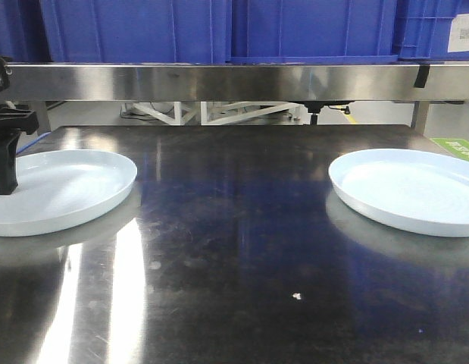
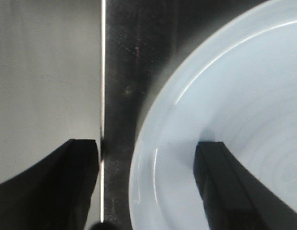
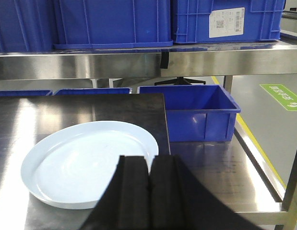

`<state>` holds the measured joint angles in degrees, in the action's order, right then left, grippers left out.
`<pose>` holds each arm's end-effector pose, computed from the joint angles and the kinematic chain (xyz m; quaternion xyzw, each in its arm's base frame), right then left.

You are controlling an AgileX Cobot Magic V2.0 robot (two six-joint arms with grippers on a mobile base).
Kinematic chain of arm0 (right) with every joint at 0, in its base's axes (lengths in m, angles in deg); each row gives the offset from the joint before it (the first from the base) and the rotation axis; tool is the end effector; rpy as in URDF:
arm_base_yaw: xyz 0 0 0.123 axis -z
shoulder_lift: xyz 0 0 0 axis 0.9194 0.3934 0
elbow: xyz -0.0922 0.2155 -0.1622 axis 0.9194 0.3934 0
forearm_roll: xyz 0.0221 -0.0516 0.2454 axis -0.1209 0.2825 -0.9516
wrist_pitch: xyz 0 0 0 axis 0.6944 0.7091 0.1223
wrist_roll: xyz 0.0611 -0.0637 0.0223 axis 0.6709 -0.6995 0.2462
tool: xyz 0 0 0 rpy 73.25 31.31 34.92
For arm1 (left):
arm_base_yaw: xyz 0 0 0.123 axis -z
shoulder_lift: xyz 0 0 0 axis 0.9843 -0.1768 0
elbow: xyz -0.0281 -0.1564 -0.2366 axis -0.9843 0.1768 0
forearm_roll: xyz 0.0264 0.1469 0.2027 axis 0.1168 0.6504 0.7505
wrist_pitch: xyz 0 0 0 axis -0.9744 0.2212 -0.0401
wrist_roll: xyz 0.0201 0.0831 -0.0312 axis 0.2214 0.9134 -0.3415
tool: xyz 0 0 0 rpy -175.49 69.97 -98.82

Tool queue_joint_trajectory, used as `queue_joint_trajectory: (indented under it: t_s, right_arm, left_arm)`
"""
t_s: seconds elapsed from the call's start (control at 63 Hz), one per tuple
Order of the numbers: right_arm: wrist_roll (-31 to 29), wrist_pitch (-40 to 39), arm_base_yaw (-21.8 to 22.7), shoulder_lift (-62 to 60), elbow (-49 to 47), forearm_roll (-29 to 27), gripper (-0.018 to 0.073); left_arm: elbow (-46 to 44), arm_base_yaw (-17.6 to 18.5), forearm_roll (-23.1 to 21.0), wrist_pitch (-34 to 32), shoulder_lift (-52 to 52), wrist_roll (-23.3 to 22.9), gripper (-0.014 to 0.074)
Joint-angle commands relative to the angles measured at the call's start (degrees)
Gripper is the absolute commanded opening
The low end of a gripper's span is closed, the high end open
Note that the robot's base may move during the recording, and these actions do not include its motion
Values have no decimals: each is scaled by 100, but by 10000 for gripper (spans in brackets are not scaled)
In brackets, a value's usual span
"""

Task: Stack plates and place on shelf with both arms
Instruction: 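Grip the rim of the plate nearest the left gripper and lift it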

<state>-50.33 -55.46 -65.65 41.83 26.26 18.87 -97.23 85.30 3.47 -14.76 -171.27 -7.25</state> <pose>0.0568 -0.0007 0.1984 0.0336 0.7042 0.0228 0.7089 0.3721 -0.0357 0.2038 -0.0084 0.9956 -0.0096 0.0926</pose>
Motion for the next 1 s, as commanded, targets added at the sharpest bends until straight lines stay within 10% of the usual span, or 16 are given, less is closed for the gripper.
queue_joint_trajectory:
  t_s: [0.0, 0.238, 0.65, 0.984]
  right_arm:
    - [0, -466, 14, -119, -88, 59, 56]
    - [0, -466, 14, -119, -88, 59, 56]
    - [0, -466, 14, -119, -88, 59, 56]
    - [0, -466, 14, -119, -88, 59, 56]
  left_arm:
    - [-153, -3, -56, -46, 211, 19, 426]
    - [-153, -3, -56, 60, 211, 19, 74]
    - [-153, -3, -295, 21, 728, 39, 84]
    - [-153, 234, -2094, 304, 1811, 947, 84]
